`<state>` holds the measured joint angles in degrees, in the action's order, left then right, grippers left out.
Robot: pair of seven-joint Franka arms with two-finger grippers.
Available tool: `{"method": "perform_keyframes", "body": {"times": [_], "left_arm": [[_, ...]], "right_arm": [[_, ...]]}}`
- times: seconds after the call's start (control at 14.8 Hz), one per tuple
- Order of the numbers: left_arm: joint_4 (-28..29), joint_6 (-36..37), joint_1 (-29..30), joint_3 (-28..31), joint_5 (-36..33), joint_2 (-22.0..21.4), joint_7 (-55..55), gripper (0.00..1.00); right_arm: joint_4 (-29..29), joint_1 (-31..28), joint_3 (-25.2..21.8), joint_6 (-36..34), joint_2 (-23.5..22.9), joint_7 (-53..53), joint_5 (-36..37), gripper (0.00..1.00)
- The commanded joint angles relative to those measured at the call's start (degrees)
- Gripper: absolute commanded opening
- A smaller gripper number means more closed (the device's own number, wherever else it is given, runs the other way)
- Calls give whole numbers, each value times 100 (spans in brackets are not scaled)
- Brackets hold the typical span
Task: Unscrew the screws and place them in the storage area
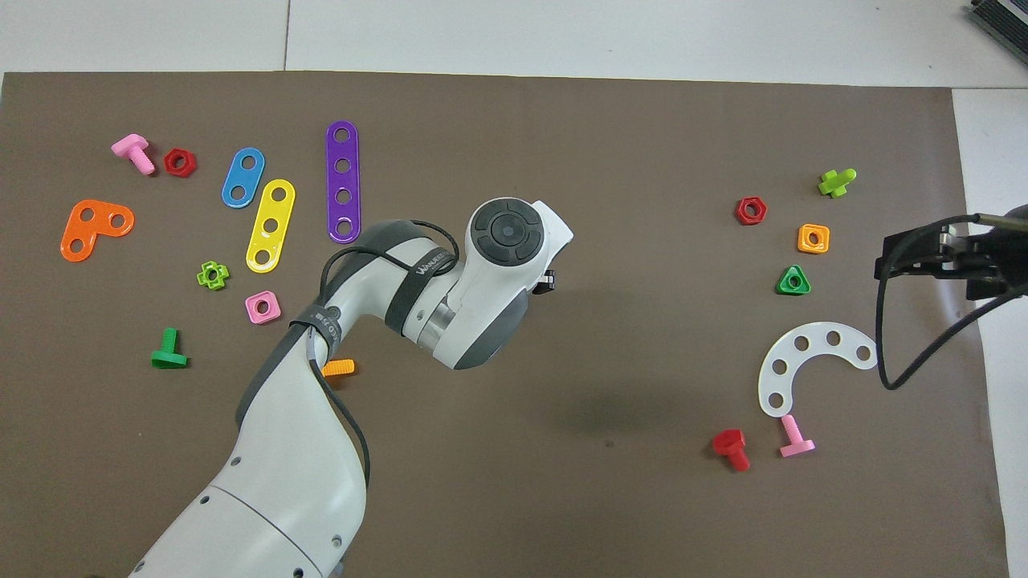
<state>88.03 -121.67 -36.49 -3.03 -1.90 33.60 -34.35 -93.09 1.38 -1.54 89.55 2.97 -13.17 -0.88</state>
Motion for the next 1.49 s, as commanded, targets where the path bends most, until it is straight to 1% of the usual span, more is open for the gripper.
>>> {"method": "perform_keyframes", "body": {"times": [0.0, 0.27, 0.68, 0.81, 0.95, 1.02, 1.15, 1.22, 1.29, 1.42], "left_arm": [[-198, 310, -69, 74, 102, 15, -46, 41], [-233, 354, -69, 65, 120, 24, -46, 41], [-953, 1082, 27, 109, 471, 16, -37, 43], [-1120, 1250, 220, 83, 524, -2, -28, 43], [-1121, 1312, 387, 100, 515, -46, 33, 43], [-1112, 1312, 492, 100, 506, -81, 190, 43], [-1051, 1399, 738, 109, 532, -177, 769, 43], [-990, 1487, 896, 109, 533, -221, 1015, 43], [-911, 1531, 1080, 92, 541, -274, 1314, 43], [-499, 1523, 1459, 92, 585, -484, 2138, 43]], "right_arm": [[-16, -59, 22, -78, 90, 34, -61, 100], [-42, -85, 22, -60, 108, 113, -61, 100], [-139, -24, 31, -25, 169, 122, -53, 100], [-139, -24, 31, -8, 160, 139, -53, 100], [-157, -24, 31, 10, 160, 401, -53, 100], [-209, -32, 22, 193, 160, 612, -35, 100], [-245, -59, 22, 519, 152, 675, 18, 100], [-245, -50, 22, 537, 152, 649, 26, 100], [-245, -24, 13, 529, 152, 623, 44, 100], [-236, -24, 13, 520, 143, 535, 44, 100]]}}
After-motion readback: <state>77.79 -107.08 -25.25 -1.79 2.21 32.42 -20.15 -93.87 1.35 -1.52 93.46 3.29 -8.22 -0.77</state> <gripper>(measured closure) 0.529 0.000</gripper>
